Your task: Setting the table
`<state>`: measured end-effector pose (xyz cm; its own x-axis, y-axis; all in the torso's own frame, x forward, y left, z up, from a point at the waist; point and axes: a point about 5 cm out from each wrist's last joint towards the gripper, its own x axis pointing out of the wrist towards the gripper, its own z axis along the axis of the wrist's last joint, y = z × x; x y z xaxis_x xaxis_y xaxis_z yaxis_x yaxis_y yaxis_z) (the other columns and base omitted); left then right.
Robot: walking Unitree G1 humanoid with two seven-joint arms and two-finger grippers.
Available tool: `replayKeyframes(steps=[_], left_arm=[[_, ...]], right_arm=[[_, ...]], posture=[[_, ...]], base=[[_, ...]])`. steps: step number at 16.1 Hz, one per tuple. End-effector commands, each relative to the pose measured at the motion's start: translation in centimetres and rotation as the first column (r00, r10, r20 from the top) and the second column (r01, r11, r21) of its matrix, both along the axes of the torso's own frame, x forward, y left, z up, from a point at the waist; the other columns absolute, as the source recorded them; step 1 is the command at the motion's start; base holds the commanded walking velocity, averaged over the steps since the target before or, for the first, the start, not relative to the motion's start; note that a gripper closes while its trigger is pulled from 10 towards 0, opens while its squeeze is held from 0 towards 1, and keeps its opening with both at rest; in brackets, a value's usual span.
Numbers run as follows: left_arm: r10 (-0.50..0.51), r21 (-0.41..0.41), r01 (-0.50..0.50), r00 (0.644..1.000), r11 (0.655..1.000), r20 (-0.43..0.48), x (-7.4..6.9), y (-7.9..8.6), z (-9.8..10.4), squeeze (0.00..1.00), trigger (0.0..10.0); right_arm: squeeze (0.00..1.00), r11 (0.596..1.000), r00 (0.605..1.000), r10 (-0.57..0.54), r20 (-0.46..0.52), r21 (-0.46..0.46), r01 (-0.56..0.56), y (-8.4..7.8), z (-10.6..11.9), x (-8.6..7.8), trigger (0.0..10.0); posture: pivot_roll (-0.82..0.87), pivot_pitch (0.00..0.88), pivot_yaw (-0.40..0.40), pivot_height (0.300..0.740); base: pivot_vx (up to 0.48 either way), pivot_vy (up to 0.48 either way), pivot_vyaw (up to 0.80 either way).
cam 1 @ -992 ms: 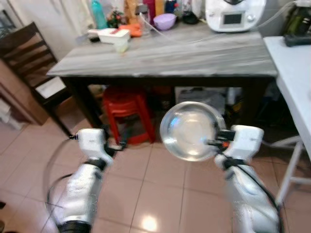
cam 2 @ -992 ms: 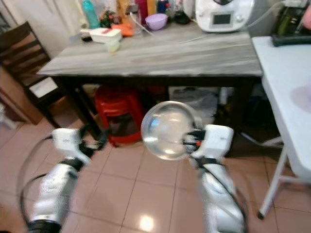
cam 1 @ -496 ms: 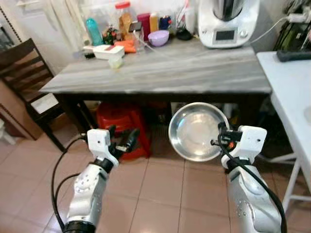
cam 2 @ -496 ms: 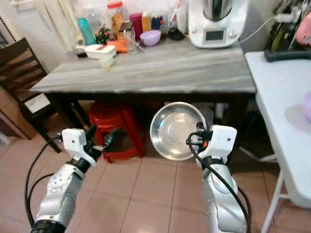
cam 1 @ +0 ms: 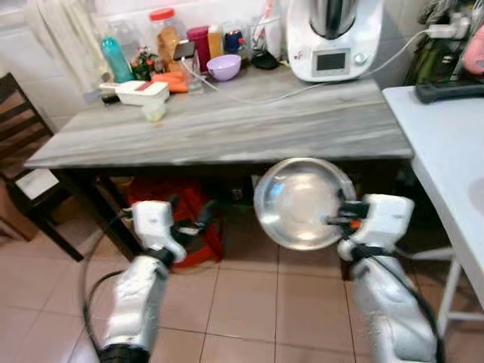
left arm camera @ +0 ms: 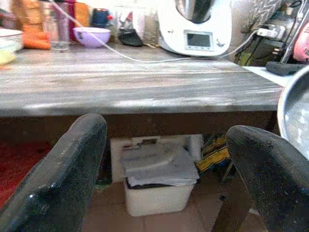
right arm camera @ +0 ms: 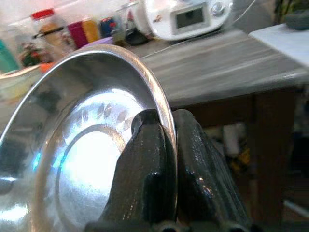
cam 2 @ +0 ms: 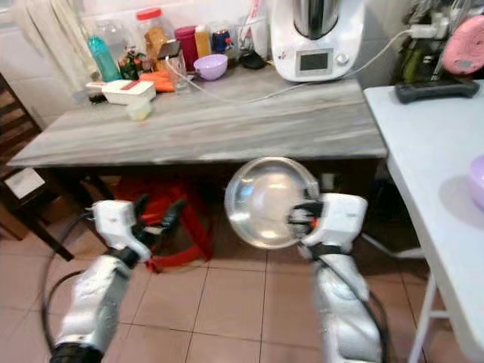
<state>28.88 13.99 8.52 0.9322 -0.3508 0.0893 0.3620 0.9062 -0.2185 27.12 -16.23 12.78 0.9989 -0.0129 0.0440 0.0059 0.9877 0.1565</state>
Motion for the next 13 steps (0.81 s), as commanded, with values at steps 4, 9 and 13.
replayKeyframes(steps=[4,9,13], left_arm=[[0.037,0.023,-0.037,0.999,0.999,0.008,0.08,1.36,0.18,0.00,10.0],[0.033,0.024,-0.033,0.999,0.999,0.010,0.11,1.23,0.23,0.00,10.0],[0.027,0.028,-0.027,1.000,0.999,0.009,0.11,1.18,0.22,0.00,10.0]], right_arm=[[0.00,0.999,0.999,0.040,0.027,0.018,-0.040,1.36,0.60,0.38,10.0],[0.00,0.999,0.999,0.035,0.034,0.013,-0.036,1.22,0.79,0.65,10.0],[0.00,1.000,0.999,0.022,0.037,0.018,-0.023,1.11,0.86,0.75,10.0]], posture=[[-0.10,0.000,0.126,0.740],[-0.10,0.000,0.130,0.740],[-0.10,0.000,0.131,0.740]], base=[[0.450,0.000,0.00],[0.455,0.000,0.09],[0.480,0.000,0.00]])
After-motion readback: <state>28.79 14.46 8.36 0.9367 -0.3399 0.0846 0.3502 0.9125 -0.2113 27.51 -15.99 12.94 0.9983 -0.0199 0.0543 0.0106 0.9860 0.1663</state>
